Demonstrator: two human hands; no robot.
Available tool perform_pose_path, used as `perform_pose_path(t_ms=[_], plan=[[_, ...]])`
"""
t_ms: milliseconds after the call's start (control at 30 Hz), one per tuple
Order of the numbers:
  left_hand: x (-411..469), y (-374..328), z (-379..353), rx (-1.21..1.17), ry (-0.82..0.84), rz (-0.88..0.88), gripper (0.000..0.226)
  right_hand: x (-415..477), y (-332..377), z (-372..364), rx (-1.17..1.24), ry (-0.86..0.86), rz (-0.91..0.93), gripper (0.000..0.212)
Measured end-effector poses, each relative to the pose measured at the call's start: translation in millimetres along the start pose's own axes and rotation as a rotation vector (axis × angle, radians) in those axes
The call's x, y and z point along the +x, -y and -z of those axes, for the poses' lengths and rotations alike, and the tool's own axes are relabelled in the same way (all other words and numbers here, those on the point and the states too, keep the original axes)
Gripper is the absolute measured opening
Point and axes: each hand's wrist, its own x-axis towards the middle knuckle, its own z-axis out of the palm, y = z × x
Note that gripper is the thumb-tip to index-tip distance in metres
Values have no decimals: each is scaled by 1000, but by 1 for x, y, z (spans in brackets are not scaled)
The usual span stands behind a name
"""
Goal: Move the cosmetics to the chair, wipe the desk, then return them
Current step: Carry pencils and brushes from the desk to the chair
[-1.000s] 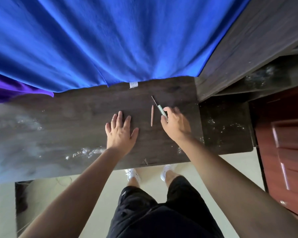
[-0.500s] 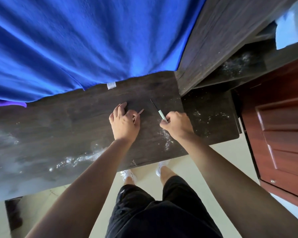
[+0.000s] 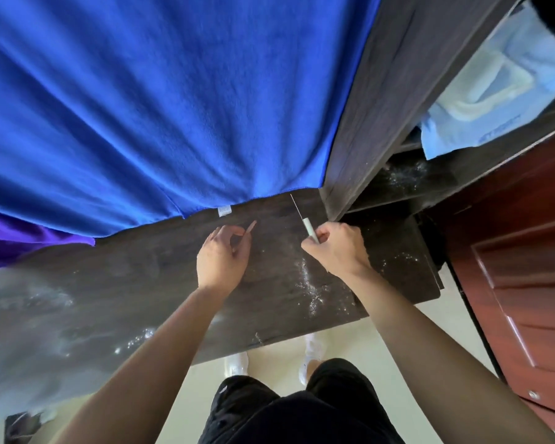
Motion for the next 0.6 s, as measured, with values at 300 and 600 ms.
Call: perform_pose_path(t_ms=[300,600], plan=[[2,-50,71,-221,-45,-355,12,-81,31,60,81,-340,-57,23],[-108,-133,32,-390,384,-773,10,-296,-40,80,172,-817,-418,26]])
